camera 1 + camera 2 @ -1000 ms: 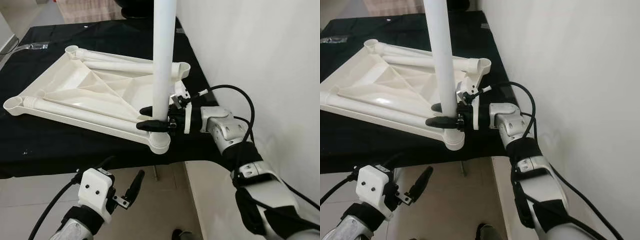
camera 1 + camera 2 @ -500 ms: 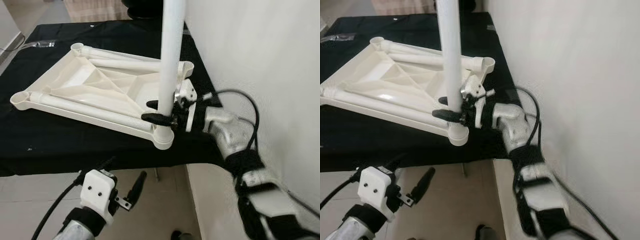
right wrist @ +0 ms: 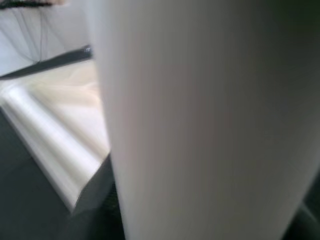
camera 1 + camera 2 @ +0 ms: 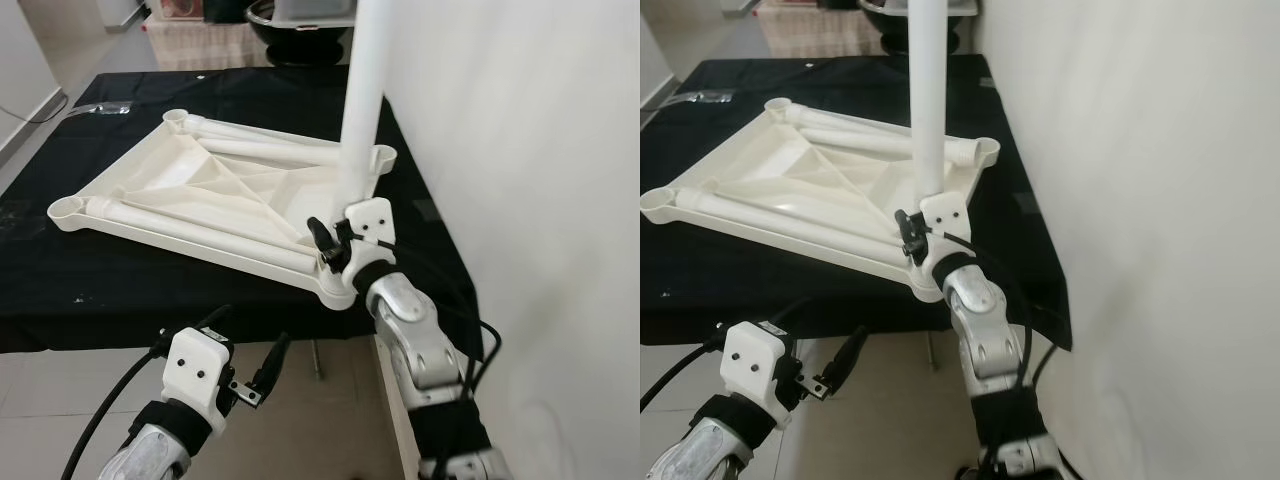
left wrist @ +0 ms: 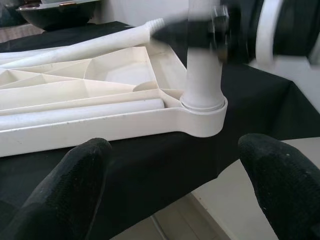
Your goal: Building children table
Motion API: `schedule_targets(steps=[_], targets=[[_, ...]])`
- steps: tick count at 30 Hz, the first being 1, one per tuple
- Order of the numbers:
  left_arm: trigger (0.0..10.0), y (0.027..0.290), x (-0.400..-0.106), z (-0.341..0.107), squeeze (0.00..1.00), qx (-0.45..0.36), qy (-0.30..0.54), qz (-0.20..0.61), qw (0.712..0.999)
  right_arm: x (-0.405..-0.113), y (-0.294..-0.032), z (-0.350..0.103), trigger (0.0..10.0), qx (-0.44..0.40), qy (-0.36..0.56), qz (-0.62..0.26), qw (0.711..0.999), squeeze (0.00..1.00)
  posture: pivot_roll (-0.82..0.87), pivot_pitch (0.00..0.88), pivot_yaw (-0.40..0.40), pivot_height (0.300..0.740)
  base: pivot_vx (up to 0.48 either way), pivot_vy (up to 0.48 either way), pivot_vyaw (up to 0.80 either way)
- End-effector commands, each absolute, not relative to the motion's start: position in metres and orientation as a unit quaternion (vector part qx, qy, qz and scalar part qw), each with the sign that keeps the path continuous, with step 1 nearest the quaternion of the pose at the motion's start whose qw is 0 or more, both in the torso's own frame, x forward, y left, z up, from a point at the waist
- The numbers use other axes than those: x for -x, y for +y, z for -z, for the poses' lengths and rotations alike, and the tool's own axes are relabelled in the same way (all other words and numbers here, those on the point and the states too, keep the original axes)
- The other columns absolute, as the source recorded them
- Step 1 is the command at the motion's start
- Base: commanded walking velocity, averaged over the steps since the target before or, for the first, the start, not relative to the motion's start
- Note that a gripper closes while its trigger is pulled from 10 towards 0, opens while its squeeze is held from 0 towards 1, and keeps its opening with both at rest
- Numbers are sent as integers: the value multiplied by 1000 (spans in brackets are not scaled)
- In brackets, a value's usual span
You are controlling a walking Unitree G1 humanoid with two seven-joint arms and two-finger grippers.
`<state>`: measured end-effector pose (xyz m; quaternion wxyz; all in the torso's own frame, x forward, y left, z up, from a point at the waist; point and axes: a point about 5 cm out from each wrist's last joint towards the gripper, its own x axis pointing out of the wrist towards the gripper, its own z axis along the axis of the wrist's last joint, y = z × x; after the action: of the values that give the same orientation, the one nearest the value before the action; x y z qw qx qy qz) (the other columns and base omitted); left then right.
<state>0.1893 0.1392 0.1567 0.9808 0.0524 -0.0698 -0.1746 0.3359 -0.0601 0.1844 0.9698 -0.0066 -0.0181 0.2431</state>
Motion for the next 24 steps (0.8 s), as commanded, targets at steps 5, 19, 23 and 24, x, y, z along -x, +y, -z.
schedule_targets(steps=[5,19,23,24], targets=[[10000,138,-187,-155,0,-53,-66,169,982,-333,-65,-202,10000,-17,-23,-411,911,1000,27,166,-49,740,0,0,0],[10000,135,-171,-159,0,-51,-63,169,982,-359,-71,-227,10000,53,-12,-634,772,0,91,233,-59,740,0,0,0],[10000,136,-167,-160,0,-50,-59,169,983,-361,-74,-228,10000,40,8,-658,752,0,91,240,-60,740,0,0,0],[10000,136,-166,-160,0,-50,-59,169,983,-363,-75,-228,10000,34,13,-667,745,0,91,240,-60,740,0,0,0]])
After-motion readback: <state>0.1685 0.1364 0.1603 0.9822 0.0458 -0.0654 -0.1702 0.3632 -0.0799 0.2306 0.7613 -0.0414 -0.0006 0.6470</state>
